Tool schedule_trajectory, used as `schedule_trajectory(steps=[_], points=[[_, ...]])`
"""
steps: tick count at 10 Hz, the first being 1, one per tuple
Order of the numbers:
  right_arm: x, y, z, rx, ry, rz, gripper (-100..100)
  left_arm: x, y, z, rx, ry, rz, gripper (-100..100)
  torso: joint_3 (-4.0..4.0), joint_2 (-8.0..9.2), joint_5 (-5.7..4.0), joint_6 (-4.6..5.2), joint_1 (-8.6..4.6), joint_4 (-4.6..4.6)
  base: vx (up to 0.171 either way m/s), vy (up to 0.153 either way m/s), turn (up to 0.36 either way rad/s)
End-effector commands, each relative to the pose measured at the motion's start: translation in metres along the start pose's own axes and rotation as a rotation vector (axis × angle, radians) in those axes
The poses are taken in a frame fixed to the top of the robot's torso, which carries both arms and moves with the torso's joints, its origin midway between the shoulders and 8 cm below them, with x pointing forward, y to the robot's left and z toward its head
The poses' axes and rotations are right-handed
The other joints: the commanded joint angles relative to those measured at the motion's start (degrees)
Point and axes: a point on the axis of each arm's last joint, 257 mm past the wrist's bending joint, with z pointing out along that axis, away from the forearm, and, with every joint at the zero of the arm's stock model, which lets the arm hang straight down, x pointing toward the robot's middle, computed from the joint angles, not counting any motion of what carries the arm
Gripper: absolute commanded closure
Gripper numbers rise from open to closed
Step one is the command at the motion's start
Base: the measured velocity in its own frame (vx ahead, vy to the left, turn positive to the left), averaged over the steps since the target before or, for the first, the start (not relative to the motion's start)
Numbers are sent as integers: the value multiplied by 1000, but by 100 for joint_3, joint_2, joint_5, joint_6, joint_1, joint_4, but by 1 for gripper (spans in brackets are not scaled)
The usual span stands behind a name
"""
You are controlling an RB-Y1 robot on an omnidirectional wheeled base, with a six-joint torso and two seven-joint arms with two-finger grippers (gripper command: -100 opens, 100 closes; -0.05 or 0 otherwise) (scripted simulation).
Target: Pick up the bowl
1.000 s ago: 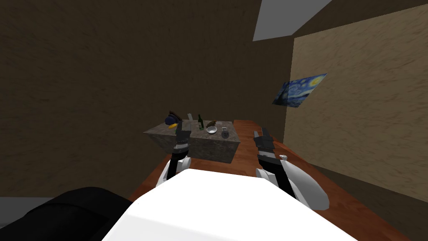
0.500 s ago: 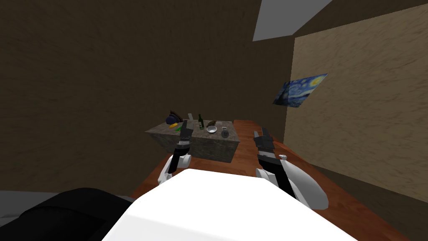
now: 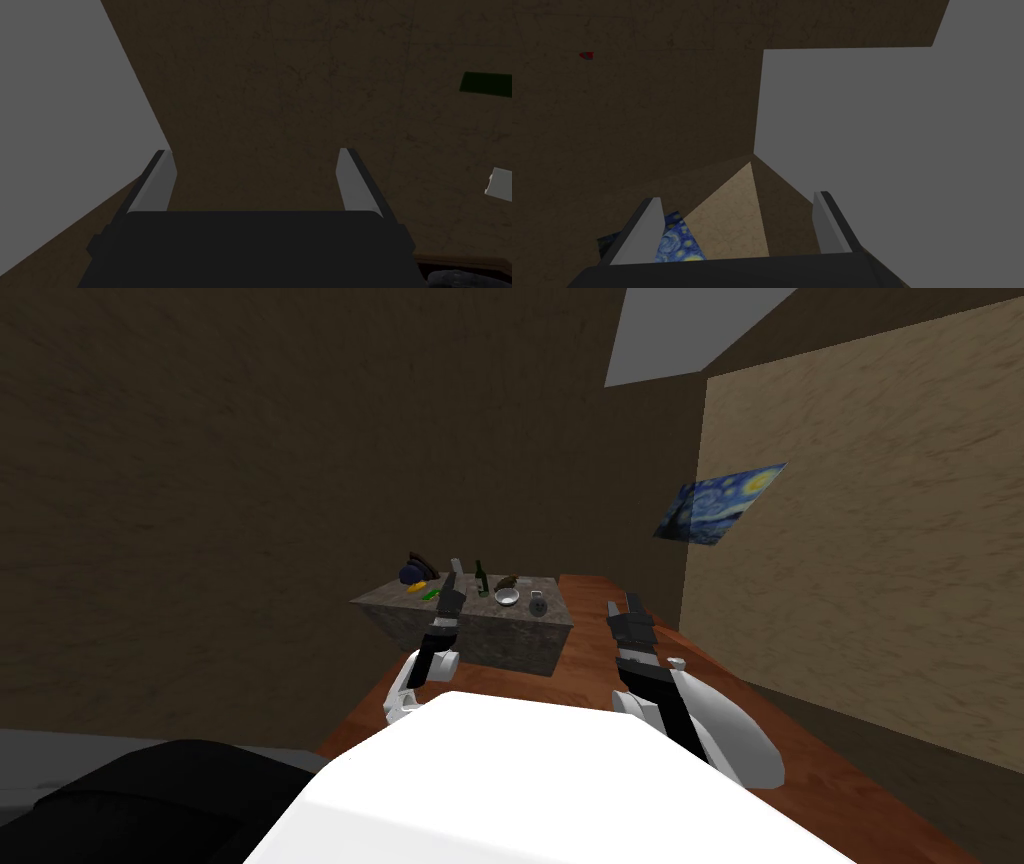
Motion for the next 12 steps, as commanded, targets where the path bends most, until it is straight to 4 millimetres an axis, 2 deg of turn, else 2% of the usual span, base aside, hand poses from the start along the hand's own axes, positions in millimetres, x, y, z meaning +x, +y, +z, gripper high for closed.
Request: schedule_trajectory(steps=[1, 2, 3, 5, 8, 10, 11, 12], points=[[0, 0, 0, 0, 0, 0, 0, 3, 7, 9, -25, 12, 13, -100, 0, 0, 0, 0, 0, 0, -20, -12, 20], [0, 0, 0, 0, 0, 0, 0, 3, 14, 8, -53, 10, 13, -100, 0, 0, 0, 0, 0, 0, -17, -11, 8], [0, 0, 0, 0, 0, 0, 0, 6, 17, 17, -59, 20, 24, -100, 0, 0, 0, 0, 0, 0, -26, -11, 20], [0, 0, 0, 0, 0, 0, 0, 5, 29, 16, -105, 18, 24, -100, 0, 0, 0, 0, 1, 0, -13, -8, 4], [0, 0, 0, 0, 0, 0, 0, 11, 41, 33, -149, 33, 46, -100, -1, -2, 0, -1, 1, -1, -15, -11, 17], [0, 0, 0, 0, 0, 0, 0, 10, 54, 31, -202, 31, 47, -100, -1, -1, 0, 0, 0, 0, -11, -9, 4], [0, 0, 0, 0, 0, 0, 0, 13, 56, 40, -209, 39, 58, -100, -2, -3, 0, -1, 2, -1, -12, -11, 19], [0, 0, 0, 0, 0, 0, 0, 13, 63, 38, -237, 38, 59, -100, -2, -3, 0, 0, 0, -1, -11, -11, 10]])
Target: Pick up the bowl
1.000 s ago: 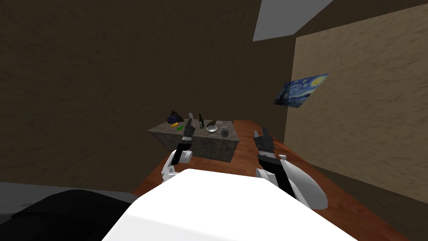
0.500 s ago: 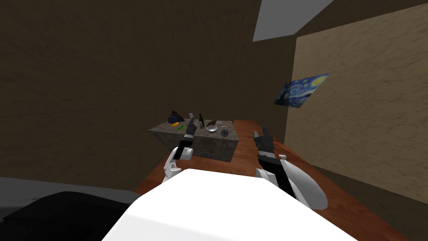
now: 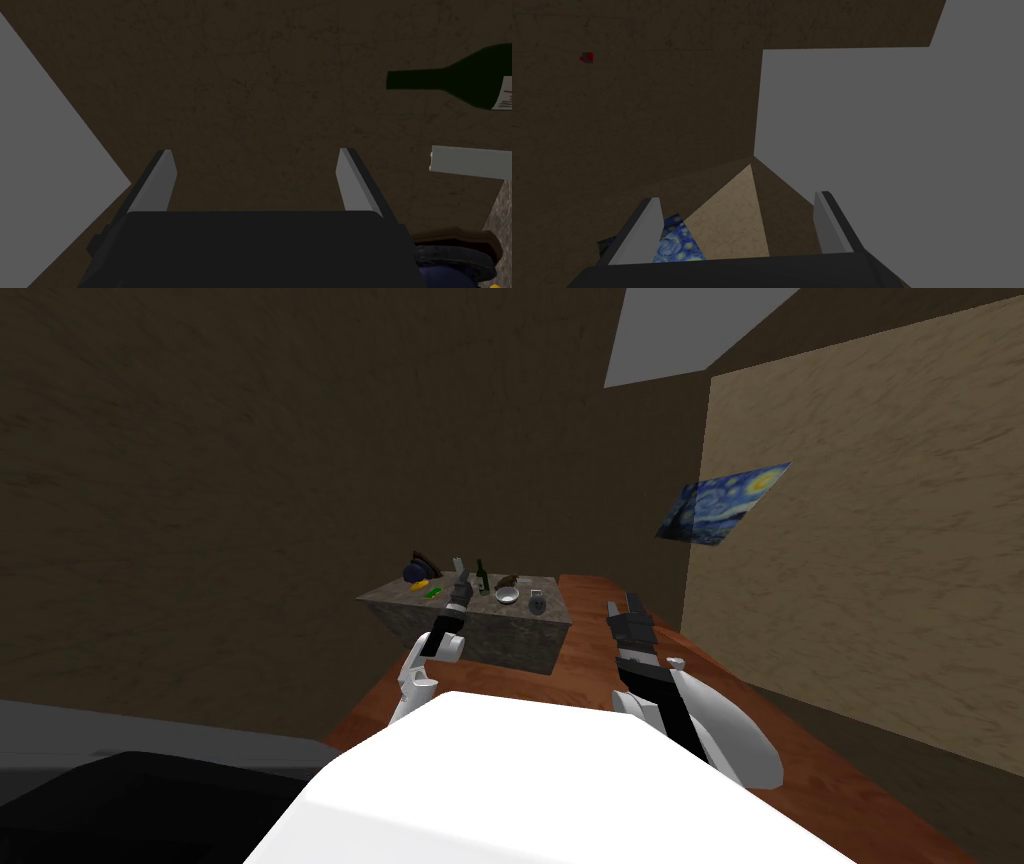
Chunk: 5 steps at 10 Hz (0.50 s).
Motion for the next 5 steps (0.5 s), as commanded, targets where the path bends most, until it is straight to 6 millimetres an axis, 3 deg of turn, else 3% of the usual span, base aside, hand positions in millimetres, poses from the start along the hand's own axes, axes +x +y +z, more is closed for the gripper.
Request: schedule_trajectory(steps=[1, 5], points=[[0, 0, 0, 0, 0, 0, 0, 0, 9, 2, -35, 1, 2, -100, 0, 0, 0, 0, 0, 0, 0, 0, 0], [0, 0, 0, 0, 0, 0, 0, 7, 20, 20, -97, 14, 24, -100, -1, -2, 0, -1, 1, 0, -6, -9, 9]])
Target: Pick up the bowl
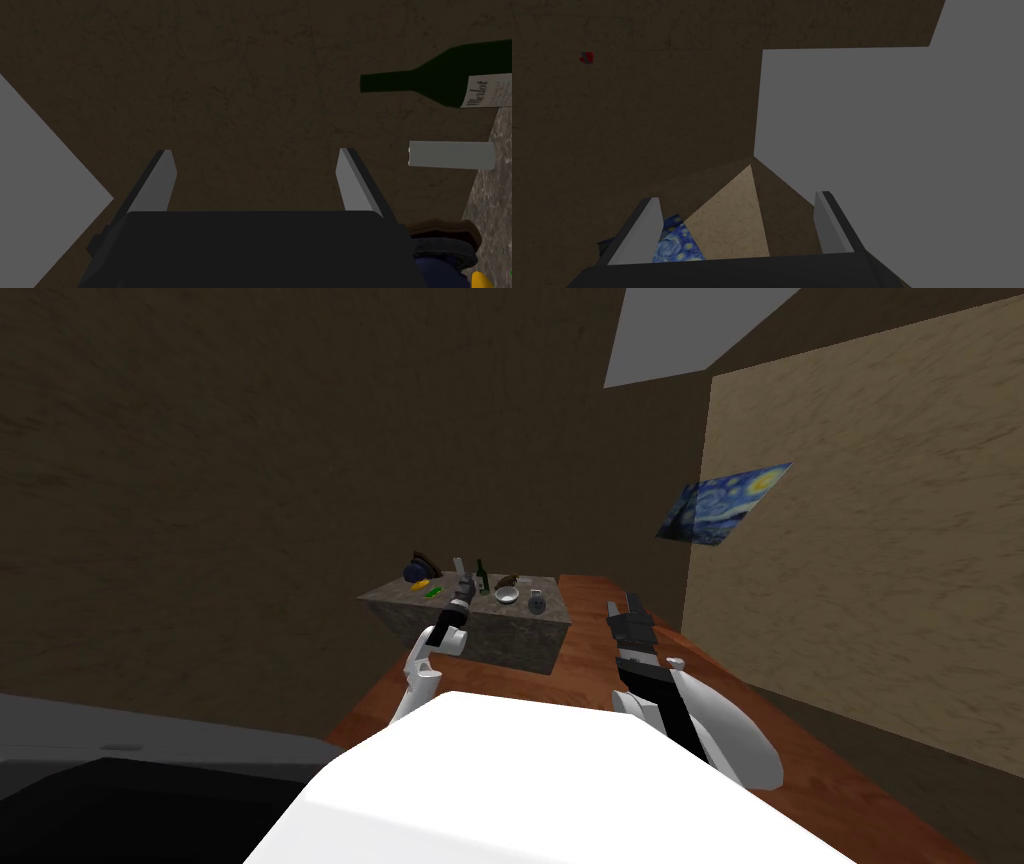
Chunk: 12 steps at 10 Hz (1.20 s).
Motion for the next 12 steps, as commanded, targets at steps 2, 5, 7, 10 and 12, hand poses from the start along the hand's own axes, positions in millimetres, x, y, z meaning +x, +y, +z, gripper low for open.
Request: schedule_trajectory(steps=[2, 5, 7, 10, 12], points=[[0, 0, 0, 0, 0, 0, 0, 1, 13, 3, -59, 4, 6, -100, 0, 0, 0, -1, 0, 0, -3, -8, 3], [0, 0, 0, 0, 0, 0, 0, 5, 24, 11, -116, 11, 18, -100, -1, -2, 0, -1, -1, -1, 0, -9, 6], [0, 0, 0, 0, 0, 0, 0, 8, 28, 19, -148, 19, 29, -100, -2, -3, 0, 0, 0, -1, 3, -9, 6], [0, 0, 0, 0, 0, 0, 0, 12, 38, 25, -206, 28, 41, -100, -3, -5, 0, -1, 0, -1, 6, -8, 2], [0, 0, 0, 0, 0, 0, 0, 15, 41, 31, -235, 37, 52, -100, -2, -4, 0, -1, 1, -1, 6, -9, 1]])
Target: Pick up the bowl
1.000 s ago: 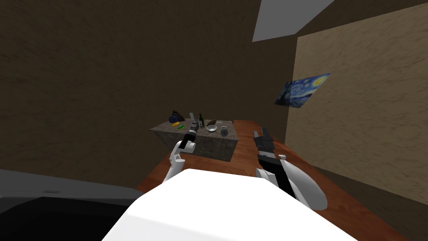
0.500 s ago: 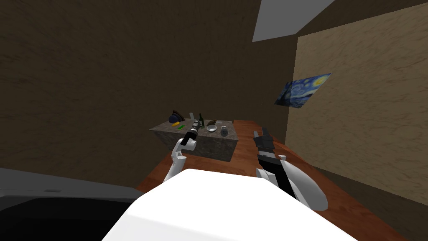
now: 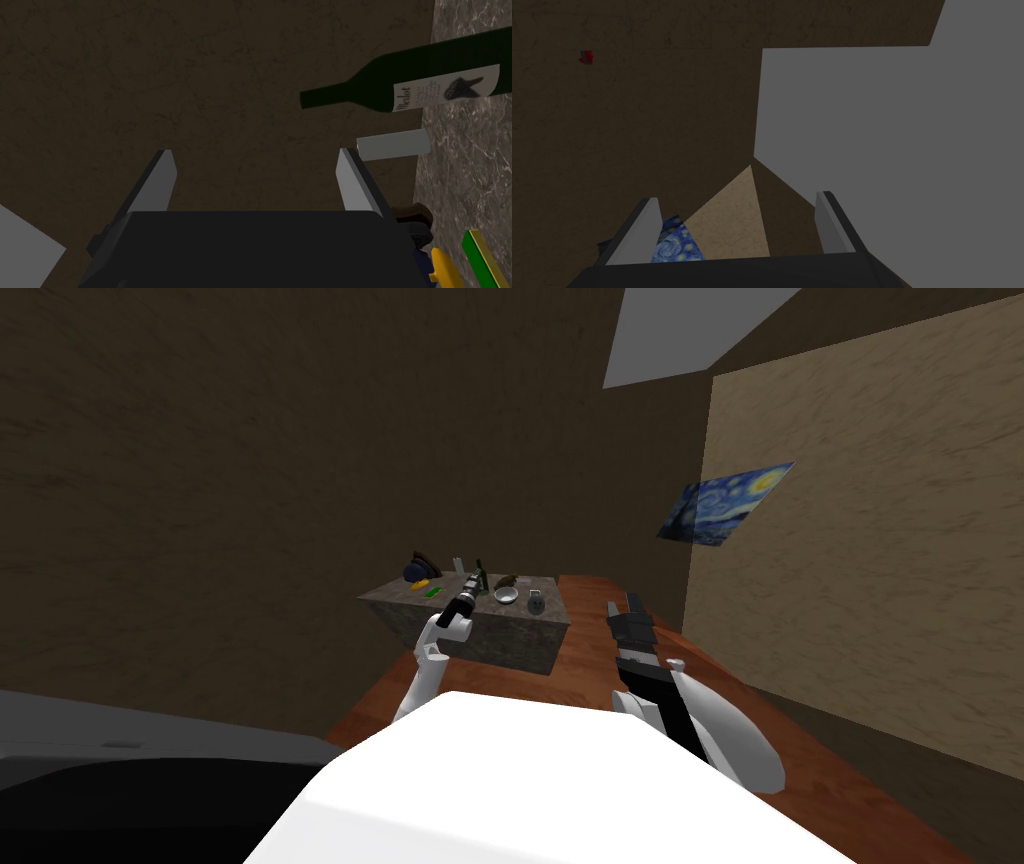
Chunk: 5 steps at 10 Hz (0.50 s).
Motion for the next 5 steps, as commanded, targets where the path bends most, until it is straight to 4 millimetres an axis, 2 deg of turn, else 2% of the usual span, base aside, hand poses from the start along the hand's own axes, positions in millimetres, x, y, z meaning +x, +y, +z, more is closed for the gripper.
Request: schedule_trajectory(steps=[1, 2, 3, 5], points=[[0, 0, 0, 0, 0, 0, 0, 2, 6, 3, -37, 5, 6, -100, 0, 0, 0, 0, 0, 0, 13, -12, 0], [0, 0, 0, 0, 0, 0, 0, 3, 13, 3, -65, 7, 7, -100, -1, -1, 0, 0, 0, -1, 8, -5, 1], [0, 0, 0, 0, 0, 0, 0, 6, 8, 9, -71, 14, 18, -100, 0, 1, 1, -1, 2, 0, 11, -8, -2], [0, 0, 0, 0, 0, 0, 0, 7, 22, 8, -125, 18, 18, -100, -1, -2, 0, -1, 1, -1, 15, -9, 0]])
